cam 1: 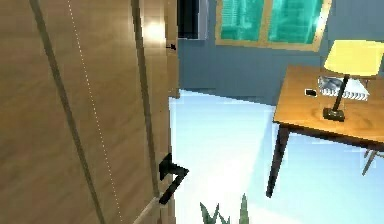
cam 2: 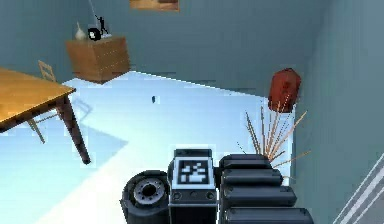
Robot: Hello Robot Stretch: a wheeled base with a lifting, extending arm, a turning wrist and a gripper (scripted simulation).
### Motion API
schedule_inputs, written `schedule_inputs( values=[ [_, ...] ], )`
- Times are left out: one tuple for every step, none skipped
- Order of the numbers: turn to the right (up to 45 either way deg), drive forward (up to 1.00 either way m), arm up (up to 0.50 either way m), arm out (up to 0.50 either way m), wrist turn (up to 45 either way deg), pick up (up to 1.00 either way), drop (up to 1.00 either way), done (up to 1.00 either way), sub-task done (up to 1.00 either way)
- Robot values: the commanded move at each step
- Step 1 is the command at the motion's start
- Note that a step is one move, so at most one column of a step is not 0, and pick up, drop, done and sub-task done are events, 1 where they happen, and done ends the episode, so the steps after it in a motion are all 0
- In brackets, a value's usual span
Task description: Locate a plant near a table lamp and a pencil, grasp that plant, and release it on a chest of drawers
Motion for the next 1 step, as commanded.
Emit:
schedule_inputs(
  values=[
    [45.0, 0.00, 0.00, 0.00, 0.0, 0.00, 0.00, 0.00, 0.00]
  ],
)
